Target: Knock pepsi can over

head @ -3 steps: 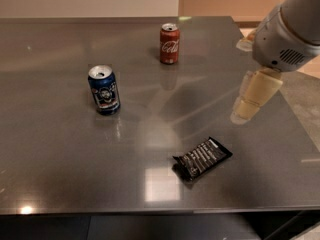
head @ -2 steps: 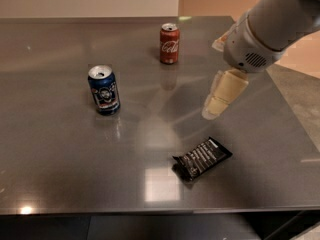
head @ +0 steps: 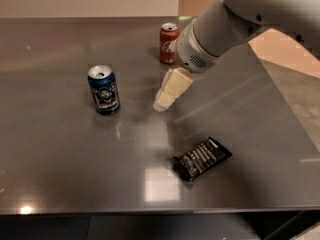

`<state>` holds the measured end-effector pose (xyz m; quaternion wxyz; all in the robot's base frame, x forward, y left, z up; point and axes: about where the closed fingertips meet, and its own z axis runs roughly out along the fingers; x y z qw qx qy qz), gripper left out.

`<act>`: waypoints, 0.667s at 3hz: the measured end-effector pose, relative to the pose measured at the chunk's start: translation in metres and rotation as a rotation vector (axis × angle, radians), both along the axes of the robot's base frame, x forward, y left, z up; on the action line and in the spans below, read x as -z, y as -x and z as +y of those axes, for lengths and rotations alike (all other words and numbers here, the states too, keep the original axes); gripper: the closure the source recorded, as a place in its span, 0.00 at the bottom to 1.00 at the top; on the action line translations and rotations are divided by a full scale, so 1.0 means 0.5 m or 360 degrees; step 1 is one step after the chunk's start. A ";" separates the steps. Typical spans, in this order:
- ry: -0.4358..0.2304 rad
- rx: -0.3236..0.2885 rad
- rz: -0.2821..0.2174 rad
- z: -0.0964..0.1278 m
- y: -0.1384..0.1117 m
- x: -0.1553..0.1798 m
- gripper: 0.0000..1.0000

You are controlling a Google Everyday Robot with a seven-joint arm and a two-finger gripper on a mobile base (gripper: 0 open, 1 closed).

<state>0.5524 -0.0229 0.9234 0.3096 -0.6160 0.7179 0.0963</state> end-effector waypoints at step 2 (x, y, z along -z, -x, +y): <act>-0.0184 -0.0091 0.0013 0.130 -0.028 0.070 0.00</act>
Offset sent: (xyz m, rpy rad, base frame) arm 0.0255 0.0953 -0.0585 0.1888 0.0197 0.0762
